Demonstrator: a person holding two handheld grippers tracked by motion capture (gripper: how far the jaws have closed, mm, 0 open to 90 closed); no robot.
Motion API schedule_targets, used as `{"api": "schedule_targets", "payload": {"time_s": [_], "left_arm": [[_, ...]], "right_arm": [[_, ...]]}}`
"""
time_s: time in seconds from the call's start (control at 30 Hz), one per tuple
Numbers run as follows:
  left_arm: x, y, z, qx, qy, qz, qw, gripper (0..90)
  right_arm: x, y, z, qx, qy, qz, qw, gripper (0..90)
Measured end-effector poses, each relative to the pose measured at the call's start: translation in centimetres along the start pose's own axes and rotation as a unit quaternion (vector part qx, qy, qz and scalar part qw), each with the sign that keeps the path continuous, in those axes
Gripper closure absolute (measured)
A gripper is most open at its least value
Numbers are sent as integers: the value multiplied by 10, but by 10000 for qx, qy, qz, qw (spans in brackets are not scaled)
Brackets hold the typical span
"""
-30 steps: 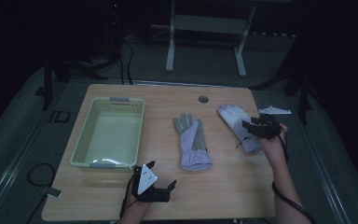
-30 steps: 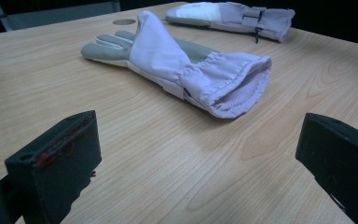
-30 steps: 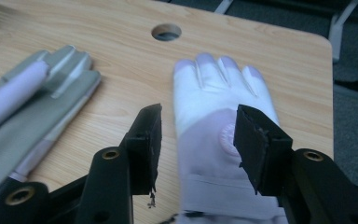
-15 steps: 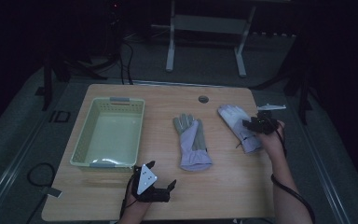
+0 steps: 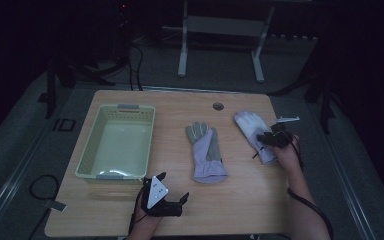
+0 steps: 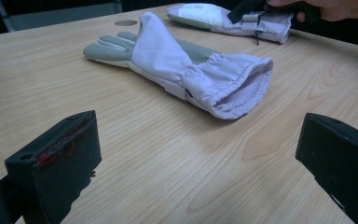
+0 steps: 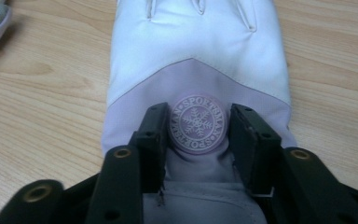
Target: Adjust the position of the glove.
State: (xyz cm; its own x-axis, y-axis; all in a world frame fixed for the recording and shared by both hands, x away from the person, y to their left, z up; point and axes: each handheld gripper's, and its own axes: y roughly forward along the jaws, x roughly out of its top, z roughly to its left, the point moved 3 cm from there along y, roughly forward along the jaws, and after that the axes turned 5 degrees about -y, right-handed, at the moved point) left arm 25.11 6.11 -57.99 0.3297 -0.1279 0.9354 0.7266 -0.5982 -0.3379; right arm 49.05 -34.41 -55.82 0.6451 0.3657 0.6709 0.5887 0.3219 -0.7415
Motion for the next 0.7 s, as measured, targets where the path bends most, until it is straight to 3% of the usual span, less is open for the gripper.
{"api": "schedule_targets", "payload": {"time_s": [0.13, 0.23, 0.47, 0.7], "left_arm": [[0, 0, 0, -8, 2, 9, 10000, 0], [0, 0, 0, -9, -8, 10, 10000, 0], [0, 0, 0, -3, -31, 7, 10000, 0], [0, 0, 0, 1, -19, 17, 10000, 0]], "right_arm": [[0, 0, 2, -13, -21, 21, 10000, 638], [1, -1, 6, -113, -81, 70, 9999, 719], [1, -14, 9, -58, 381, -119, 9992, 784], [5, -41, 26, -211, 476, -163, 9985, 794]]}}
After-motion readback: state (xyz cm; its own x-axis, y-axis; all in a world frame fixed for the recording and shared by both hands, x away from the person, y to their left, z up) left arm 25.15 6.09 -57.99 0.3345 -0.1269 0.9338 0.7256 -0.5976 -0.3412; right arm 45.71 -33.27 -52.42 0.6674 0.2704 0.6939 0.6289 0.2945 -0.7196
